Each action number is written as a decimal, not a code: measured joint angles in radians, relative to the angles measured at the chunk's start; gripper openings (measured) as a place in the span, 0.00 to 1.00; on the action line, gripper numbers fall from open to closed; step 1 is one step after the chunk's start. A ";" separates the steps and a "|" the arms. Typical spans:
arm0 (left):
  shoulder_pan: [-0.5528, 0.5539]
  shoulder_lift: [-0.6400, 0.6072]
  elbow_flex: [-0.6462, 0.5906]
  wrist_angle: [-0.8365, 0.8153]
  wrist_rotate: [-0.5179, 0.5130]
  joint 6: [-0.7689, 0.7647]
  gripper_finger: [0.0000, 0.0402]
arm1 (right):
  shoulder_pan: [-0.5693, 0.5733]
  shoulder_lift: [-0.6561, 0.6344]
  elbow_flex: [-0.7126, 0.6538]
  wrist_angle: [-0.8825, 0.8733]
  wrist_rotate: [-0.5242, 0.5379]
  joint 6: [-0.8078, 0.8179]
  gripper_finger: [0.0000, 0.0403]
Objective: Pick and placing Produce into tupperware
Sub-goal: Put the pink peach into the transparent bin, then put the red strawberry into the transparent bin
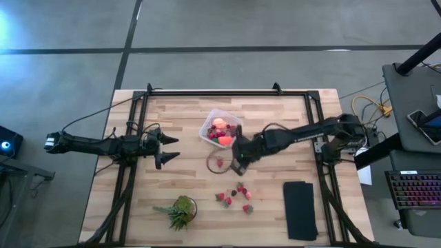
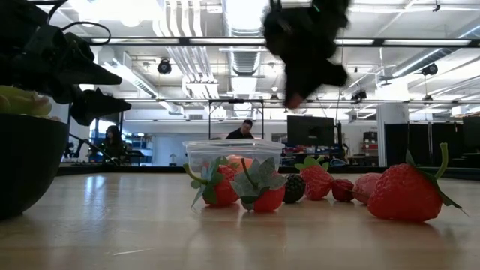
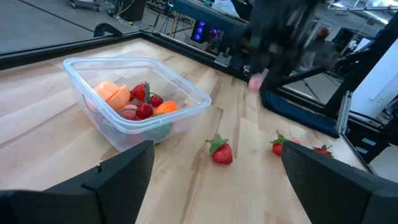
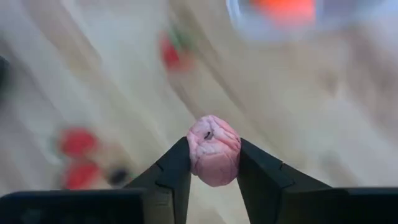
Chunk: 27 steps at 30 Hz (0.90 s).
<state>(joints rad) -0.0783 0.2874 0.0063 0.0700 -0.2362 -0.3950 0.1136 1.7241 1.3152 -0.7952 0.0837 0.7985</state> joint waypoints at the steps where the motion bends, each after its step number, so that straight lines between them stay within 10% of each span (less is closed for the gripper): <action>1: 0.000 0.000 0.000 0.000 0.000 0.000 0.84 | -0.011 0.000 0.046 0.001 0.019 -0.027 0.27; 13: 0.000 0.000 0.000 0.000 0.000 0.000 0.84 | -0.249 0.234 0.395 -0.039 -0.030 -0.284 0.32; 27: 0.000 0.000 0.000 0.000 0.000 0.000 0.84 | -0.200 0.434 0.756 -0.400 -0.134 -0.315 0.61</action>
<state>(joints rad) -0.0780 0.2871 0.0063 0.0704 -0.2363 -0.3950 -0.0862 2.1586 2.0714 -1.1952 -0.0504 0.4837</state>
